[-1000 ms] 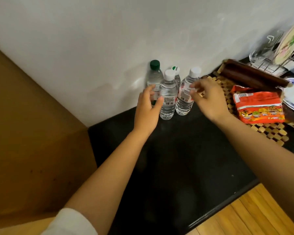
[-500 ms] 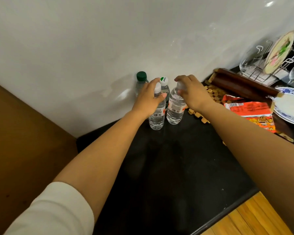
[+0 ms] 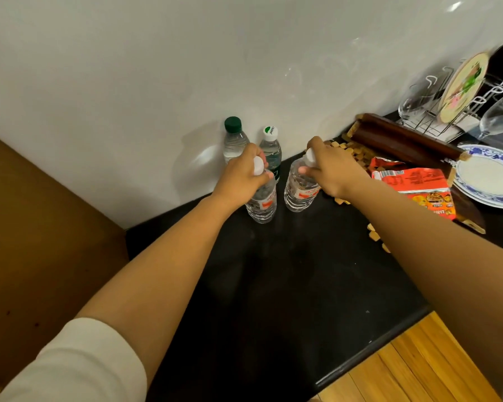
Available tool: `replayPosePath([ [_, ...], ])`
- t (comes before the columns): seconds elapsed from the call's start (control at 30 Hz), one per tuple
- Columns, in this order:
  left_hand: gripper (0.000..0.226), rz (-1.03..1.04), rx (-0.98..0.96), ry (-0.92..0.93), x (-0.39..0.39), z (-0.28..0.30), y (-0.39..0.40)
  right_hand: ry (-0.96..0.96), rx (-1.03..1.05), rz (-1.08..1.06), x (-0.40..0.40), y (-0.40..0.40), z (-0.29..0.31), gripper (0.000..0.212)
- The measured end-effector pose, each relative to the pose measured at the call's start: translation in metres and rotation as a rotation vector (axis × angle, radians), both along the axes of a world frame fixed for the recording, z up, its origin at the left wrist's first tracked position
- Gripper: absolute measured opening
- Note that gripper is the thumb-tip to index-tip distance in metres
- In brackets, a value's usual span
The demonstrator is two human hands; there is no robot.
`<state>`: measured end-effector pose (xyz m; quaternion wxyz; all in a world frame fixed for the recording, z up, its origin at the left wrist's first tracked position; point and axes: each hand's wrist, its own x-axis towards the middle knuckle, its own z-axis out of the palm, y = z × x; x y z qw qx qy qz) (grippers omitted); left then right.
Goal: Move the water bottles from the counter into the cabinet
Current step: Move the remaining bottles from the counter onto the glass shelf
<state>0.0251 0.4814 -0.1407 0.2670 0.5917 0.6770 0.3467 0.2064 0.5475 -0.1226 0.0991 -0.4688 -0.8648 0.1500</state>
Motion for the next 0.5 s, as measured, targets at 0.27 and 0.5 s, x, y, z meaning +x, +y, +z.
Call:
replayPosePath([
  [0.27,0.027,-0.131,-0.135,-0.024,-0.014,0.007,-0.057,-0.040,0.034,0.180,0.004,-0.059,0.005,0.041],
  [0.5,0.030,-0.219,-0.203,-0.042,-0.018,0.011,-0.122,-0.057,0.095,0.278,0.000,-0.124,0.001,0.044],
])
